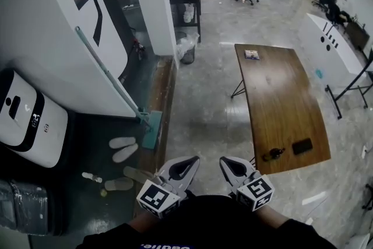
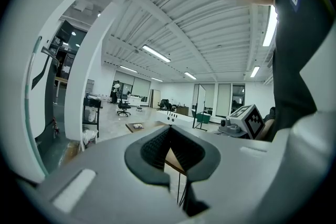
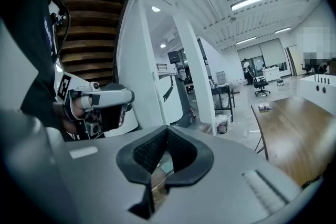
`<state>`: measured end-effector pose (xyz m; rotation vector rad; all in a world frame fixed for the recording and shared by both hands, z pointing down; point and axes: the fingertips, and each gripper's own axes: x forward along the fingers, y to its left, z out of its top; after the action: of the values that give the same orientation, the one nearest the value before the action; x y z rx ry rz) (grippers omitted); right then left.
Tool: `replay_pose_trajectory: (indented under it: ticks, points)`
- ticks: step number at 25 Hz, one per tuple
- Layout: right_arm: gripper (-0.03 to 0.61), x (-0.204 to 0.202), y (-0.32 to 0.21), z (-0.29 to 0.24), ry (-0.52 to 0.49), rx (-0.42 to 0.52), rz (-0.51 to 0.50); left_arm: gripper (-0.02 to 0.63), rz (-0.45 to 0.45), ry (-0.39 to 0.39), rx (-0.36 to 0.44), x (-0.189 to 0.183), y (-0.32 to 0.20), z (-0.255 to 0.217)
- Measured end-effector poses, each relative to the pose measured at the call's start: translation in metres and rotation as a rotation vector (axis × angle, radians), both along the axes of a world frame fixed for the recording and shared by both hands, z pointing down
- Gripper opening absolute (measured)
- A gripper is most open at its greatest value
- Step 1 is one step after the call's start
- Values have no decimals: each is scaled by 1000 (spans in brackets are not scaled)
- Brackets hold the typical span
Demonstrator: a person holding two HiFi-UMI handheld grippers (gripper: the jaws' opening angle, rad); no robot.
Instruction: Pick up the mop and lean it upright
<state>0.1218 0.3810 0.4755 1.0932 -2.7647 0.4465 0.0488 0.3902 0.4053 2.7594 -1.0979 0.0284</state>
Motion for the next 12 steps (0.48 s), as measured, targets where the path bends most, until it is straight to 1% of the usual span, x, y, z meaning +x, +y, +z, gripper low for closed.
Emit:
replay_pose_trajectory:
  ticks: [2,5,12]
  points:
    - [5,-15,-18,0,7,-7,6,20,0,2,1,-17,-20,5]
    - [5,-43,-48,1,15,-10,11,20,0,16,1,-46,-52,-1]
    - [5,-112,-115,-1,30,-24,30,20,-8,45,8,-123,-117,-7]
